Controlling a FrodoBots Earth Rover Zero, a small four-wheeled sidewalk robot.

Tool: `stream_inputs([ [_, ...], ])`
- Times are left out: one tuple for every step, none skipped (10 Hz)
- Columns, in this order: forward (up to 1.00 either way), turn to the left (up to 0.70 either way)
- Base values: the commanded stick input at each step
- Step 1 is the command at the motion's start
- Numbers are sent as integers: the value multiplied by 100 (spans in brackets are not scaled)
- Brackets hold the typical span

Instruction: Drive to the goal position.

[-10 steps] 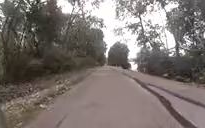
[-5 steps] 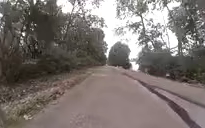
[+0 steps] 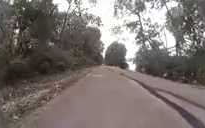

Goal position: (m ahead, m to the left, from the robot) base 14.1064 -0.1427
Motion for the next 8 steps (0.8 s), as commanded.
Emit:
stream_inputs([
  [70, 0],
  [70, 0],
  [70, 0],
  [70, 0],
  [70, 0],
  [70, 0],
  [70, 0],
  [70, 0],
])
